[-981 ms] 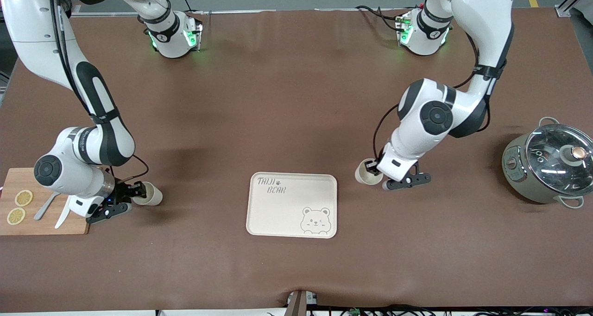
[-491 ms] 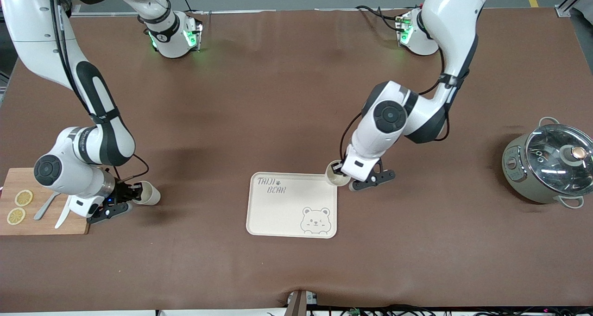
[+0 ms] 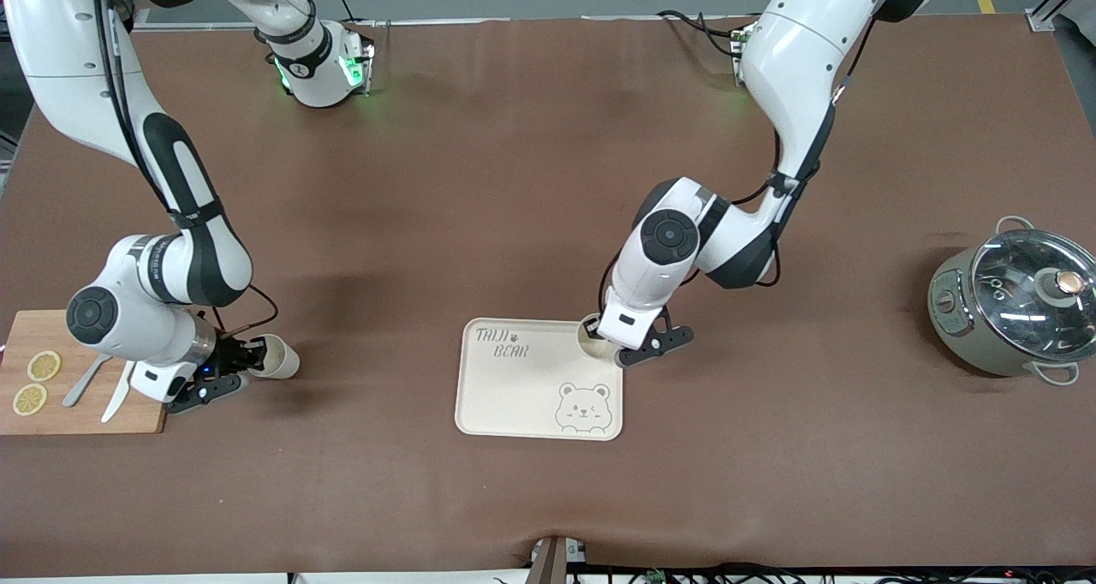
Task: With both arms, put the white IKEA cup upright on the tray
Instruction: 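Carry the cups to the tray with both grippers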
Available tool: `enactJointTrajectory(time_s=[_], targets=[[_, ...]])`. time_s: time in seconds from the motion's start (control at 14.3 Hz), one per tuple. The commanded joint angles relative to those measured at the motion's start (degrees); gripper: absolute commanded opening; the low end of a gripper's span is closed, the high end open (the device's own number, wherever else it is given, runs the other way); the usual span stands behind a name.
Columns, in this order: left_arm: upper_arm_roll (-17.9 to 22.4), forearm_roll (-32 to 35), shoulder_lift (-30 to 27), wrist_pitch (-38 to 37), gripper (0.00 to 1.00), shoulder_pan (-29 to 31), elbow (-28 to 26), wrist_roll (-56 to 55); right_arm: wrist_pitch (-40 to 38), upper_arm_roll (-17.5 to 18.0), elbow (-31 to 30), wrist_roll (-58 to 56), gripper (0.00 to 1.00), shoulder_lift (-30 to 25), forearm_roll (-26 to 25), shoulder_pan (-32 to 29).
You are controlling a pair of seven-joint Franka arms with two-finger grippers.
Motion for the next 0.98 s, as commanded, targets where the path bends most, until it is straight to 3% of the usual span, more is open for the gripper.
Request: enactJointTrajectory(time_s=[0.0,0.21,0.56,0.7,0.77,0.84,0.91], targets=[[2.89,1.50,2.34,2.92,0.00,-3.04,1.52,-2.54,-6.71,0.24,3.01,2.22,0.00,-2.06,1.98,1.04],[7.73,1.41,4.01,4.69,0.00,-7.35,1.60,-3.86,-12.17,0.42,5.65,9.42,0.00,-3.38,1.98,3.50],[8.00,1.41,5.68,7.68,0.00,-7.63,1.87,-3.87,-15.17,0.60,6.45,26.19,0.00,-5.49,2.15,10.44],[8.09,1.50,5.77,7.59,0.00,-7.89,1.87,-3.69,-15.17,0.60,6.45,34.28,0.00,-5.85,4.43,14.13],[8.61,1.85,5.77,7.59,0.27,-7.98,1.87,-3.60,-15.00,0.51,6.54,37.97,0.00,-5.76,6.01,15.80],[8.62,2.81,5.77,7.59,0.68,-8.06,1.87,-3.60,-14.73,0.51,6.97,41.32,0.00,-5.76,7.07,17.38],[8.53,3.95,5.77,7.59,0.84,-8.33,1.78,-3.86,-14.65,0.51,7.59,44.14,0.00,-5.67,7.25,18.96]])
